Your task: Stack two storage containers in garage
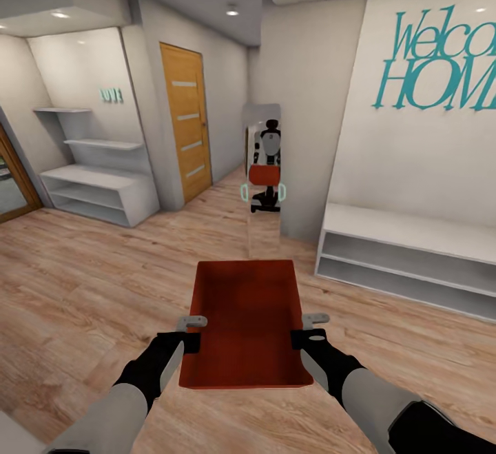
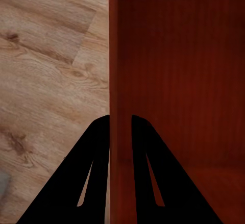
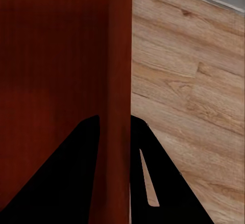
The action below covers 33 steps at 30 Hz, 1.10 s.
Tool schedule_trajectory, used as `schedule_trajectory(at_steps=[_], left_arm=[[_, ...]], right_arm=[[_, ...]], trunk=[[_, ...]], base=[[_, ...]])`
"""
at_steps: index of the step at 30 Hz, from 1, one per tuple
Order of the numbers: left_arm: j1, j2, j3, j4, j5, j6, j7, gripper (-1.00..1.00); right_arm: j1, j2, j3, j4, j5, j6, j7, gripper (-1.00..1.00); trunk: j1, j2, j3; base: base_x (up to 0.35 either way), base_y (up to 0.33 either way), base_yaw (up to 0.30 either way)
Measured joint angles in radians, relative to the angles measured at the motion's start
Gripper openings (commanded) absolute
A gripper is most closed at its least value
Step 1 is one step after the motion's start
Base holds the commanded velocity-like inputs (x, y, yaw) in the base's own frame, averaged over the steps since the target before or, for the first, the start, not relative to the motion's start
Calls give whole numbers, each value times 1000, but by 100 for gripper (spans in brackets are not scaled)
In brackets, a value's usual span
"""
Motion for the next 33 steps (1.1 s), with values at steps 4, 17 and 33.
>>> schedule_trajectory(at_steps=[4,17,33], left_arm=[[0,0,0,0,0,0,0,-100],[0,0,0,0,0,-1,0,-100],[0,0,0,-1,0,0,0,-100]], right_arm=[[0,0,0,0,-1,0,0,-100],[0,-1,2,0,-2,-1,0,-100],[0,1,-1,0,1,-1,0,-100]], trunk=[[0,0,0],[0,0,0],[0,0,0]], base=[[322,0,0],[322,0,168],[322,0,269]])
